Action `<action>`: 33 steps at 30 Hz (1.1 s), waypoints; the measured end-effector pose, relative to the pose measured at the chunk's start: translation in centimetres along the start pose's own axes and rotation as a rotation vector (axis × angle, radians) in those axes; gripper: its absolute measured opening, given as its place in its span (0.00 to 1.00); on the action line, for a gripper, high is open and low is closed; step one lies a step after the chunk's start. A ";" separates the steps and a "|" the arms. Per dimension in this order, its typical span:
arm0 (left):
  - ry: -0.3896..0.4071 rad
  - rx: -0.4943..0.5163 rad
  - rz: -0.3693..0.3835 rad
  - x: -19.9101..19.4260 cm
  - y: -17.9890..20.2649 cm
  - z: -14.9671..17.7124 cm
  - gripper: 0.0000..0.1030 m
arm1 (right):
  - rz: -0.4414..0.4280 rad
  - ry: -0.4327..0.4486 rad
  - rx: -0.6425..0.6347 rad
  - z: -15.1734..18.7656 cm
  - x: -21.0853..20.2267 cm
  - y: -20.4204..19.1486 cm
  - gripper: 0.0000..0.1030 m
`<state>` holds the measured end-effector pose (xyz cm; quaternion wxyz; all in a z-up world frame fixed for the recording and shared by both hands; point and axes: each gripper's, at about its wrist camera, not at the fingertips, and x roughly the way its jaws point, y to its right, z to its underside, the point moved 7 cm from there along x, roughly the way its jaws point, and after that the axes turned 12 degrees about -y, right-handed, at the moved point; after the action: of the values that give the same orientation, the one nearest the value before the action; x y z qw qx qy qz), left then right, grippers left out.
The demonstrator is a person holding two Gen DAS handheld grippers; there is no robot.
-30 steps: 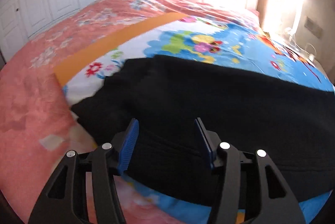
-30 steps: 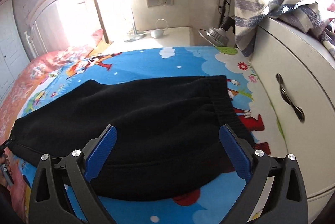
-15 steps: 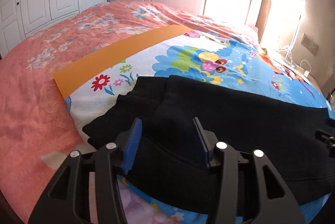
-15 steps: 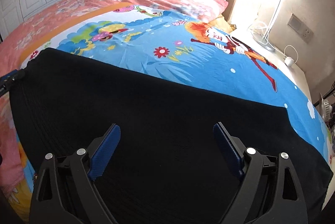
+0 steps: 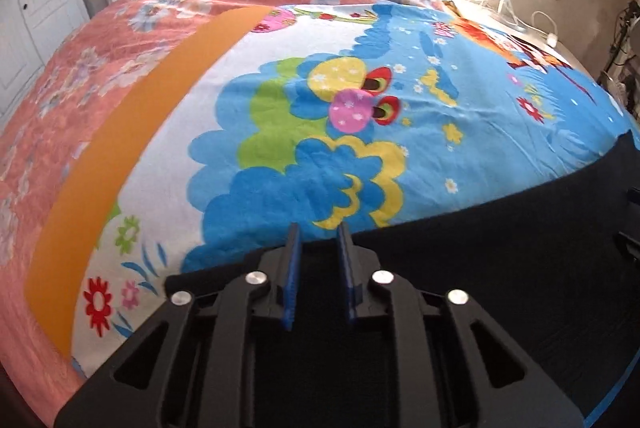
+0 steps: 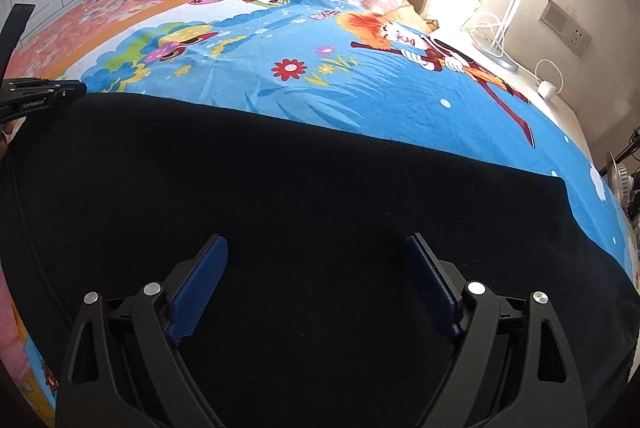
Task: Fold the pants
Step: 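Position both open tools over the folded black sweatpants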
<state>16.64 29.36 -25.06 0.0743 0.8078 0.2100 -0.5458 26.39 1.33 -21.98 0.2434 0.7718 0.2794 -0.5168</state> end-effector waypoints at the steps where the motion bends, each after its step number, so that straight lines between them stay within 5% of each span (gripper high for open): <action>1: 0.016 -0.021 -0.041 -0.6 -0.9 -0.3 0.09 | -0.001 -0.001 0.003 0.0 0.0 0.0 0.82; 4: 0.093 -0.053 0.108 -3.7 -0.1 0.7 0.22 | -0.018 -0.008 0.014 0.0 0.2 0.2 0.83; 5: 0.104 -0.033 0.172 -4.5 0.8 1.5 0.35 | -0.022 -0.010 0.018 0.0 0.3 0.3 0.84; 8: 0.083 -0.002 0.185 -4.3 2.0 4.8 0.40 | -0.013 -0.007 0.015 0.0 0.2 0.2 0.84; 11: 0.090 -0.005 0.018 -2.6 0.0 6.7 0.02 | 0.001 -0.004 0.011 0.0 0.2 0.1 0.86; 14: 0.150 -0.122 0.020 -4.7 -1.9 6.7 0.04 | 0.001 -0.006 0.015 0.0 0.2 0.2 0.88; 15: 0.182 -0.154 -0.005 -5.9 -2.4 6.8 0.29 | -0.003 -0.008 0.019 0.0 0.2 0.2 0.88; 16: 0.210 -0.171 0.038 -7.0 -2.4 7.0 0.38 | -0.009 -0.010 0.023 0.0 0.3 0.3 0.88; 18: 0.241 -0.178 0.179 -8.3 -1.7 7.7 0.42 | -0.020 -0.014 0.028 0.0 0.4 0.4 0.90; 19: 0.233 -0.173 0.184 -8.2 -1.6 8.2 0.43 | -0.024 -0.014 0.030 0.0 0.4 0.4 0.90; 20: 0.194 -0.160 0.101 -7.2 -1.9 8.8 0.47 | -0.029 -0.015 0.032 0.0 0.4 0.4 0.90; 21: 0.131 -0.144 -0.047 -5.6 -2.7 9.4 0.62 | -0.026 -0.017 0.032 -0.1 0.3 0.4 0.89; 22: 0.109 -0.156 -0.111 -4.6 -3.8 10.1 0.78 | -0.008 -0.017 0.024 -0.2 0.0 0.2 0.89; 23: 0.133 -0.225 -0.085 -4.7 -5.2 10.6 0.86 | 0.011 -0.003 -0.003 -0.7 -0.8 -0.3 0.82; 24: 0.135 -0.301 -0.026 -5.2 -6.4 11.0 0.85 | 0.007 0.018 -0.042 -1.5 -1.7 -1.2 0.80; 27: 0.212 -0.464 -0.084 -8.3 -10.1 12.5 0.80 | -0.137 0.061 -0.156 -4.4 -4.6 -6.0 0.79; 28: 0.218 -0.531 -0.026 -8.9 -11.2 13.2 0.78 | -0.188 0.047 -0.185 -5.5 -4.7 -7.9 0.77; 30: 0.250 -0.675 0.211 -10.0 -12.3 14.7 0.65 | -0.279 0.002 -0.259 -7.2 -4.0 -12.2 0.64; 33: 0.224 -0.794 0.486 -10.2 -11.1 17.2 0.59 | -0.290 -0.037 -0.366 -9.5 -1.8 -17.8 0.56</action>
<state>-5.88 30.70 -21.30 0.4794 0.7966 0.2142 -0.2996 19.96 20.29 -18.57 0.3075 0.6570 0.4719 -0.5010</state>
